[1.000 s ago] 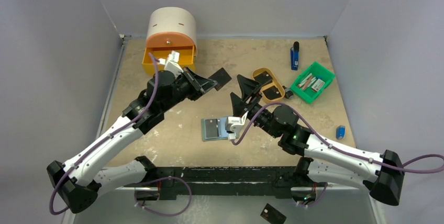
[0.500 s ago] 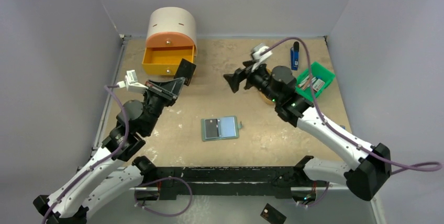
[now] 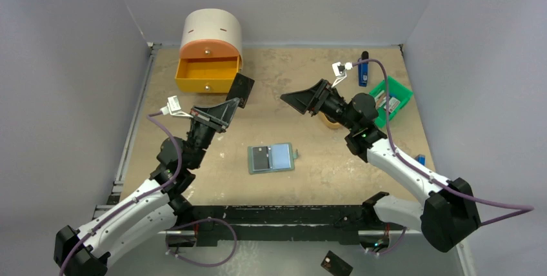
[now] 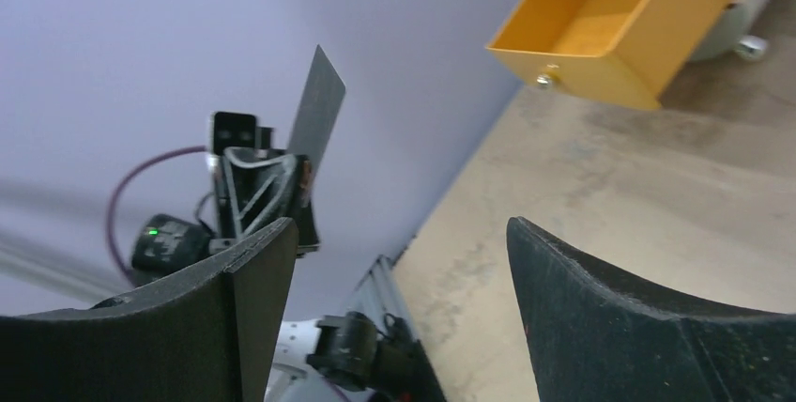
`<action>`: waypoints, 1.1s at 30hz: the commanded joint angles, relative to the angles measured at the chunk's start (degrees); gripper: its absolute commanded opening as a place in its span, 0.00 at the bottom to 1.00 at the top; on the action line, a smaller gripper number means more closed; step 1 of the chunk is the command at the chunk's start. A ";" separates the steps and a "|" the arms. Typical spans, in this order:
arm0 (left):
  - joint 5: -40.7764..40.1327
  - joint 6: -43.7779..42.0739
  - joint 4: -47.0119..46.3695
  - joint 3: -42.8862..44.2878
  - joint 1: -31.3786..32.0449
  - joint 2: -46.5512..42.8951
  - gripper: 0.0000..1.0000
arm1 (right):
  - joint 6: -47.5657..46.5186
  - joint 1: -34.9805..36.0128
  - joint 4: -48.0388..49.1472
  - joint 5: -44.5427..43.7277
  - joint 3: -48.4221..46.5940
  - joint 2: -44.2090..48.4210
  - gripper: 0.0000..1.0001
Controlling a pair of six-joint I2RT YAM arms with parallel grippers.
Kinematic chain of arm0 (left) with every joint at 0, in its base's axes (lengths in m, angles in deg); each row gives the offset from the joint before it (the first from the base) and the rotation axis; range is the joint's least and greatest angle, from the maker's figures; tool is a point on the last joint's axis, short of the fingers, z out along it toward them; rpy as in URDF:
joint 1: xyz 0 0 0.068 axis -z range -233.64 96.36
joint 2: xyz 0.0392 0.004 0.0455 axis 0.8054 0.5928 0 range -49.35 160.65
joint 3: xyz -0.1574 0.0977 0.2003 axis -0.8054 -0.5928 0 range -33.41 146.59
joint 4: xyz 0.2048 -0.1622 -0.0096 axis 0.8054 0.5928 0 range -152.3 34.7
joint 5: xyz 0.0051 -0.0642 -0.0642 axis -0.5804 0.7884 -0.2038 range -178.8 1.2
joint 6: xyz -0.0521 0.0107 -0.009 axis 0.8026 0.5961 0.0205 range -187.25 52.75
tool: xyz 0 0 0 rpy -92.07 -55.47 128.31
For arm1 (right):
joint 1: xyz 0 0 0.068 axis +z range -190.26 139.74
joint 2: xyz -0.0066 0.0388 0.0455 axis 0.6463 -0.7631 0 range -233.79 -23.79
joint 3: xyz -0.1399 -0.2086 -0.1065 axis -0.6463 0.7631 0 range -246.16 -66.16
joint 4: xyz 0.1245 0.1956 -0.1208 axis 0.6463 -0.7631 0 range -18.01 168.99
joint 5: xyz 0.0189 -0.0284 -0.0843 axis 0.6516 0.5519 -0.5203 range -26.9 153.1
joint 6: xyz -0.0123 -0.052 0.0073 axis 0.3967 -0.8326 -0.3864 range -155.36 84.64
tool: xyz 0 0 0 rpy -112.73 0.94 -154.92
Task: Put the credit cards into the card holder
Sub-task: Pick up the credit card from the storage box.
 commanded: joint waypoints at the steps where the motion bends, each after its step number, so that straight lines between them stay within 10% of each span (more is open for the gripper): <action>1: 1.27 1.73 -11.93 -0.53 -0.40 0.41 0.00 | 8.06 1.11 13.22 2.85 0.02 0.96 0.83; 33: 1.15 4.70 -12.82 -3.60 -0.32 -1.42 0.00 | 20.71 11.94 28.62 3.07 -14.88 -20.32 0.36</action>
